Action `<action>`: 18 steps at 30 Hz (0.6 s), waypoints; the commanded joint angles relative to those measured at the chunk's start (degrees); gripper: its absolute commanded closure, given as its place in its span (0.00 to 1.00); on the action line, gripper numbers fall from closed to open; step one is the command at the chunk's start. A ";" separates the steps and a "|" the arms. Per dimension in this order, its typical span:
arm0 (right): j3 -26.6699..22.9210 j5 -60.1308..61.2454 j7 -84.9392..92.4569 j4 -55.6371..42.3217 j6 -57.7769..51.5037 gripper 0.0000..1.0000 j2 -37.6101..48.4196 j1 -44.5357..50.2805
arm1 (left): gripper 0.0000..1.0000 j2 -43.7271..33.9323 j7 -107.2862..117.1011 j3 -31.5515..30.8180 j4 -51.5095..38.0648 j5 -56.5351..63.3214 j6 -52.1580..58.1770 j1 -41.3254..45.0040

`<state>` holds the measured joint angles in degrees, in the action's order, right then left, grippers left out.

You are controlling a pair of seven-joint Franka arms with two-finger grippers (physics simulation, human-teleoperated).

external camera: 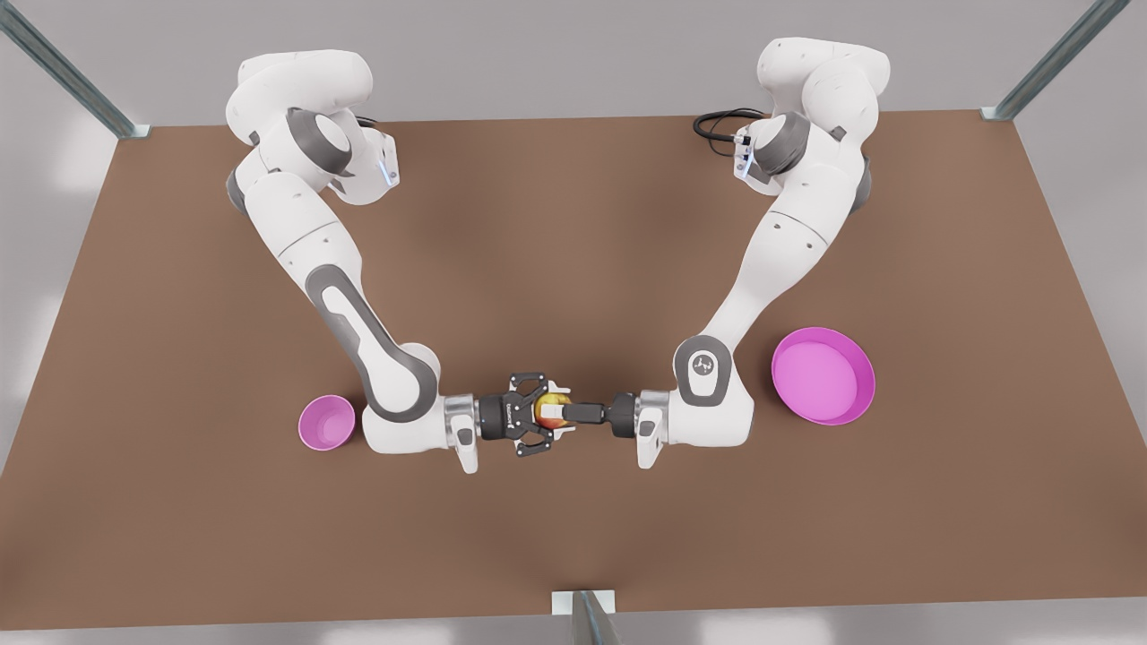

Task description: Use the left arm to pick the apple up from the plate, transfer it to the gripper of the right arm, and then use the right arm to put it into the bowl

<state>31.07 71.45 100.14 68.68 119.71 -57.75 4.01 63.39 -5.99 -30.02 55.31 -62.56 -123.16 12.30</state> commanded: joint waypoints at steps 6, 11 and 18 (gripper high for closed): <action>0.04 -1.23 -1.53 1.19 -2.99 0.35 1.59 -3.66 | 0.00 -0.55 0.10 -0.04 -0.02 0.07 0.82 -0.87; -0.05 -19.85 -3.55 1.28 -19.16 0.35 2.91 -13.94 | 0.00 -1.43 0.45 0.22 -0.11 2.26 12.06 -8.69; -0.57 -58.69 -4.08 2.60 -26.55 0.34 8.88 -23.44 | 0.00 -19.53 20.21 -0.04 -0.11 73.89 46.60 -18.45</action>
<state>30.50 26.65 98.10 71.06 99.08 -49.52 -18.89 45.10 -2.28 -30.05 55.19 -10.80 -96.71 -6.16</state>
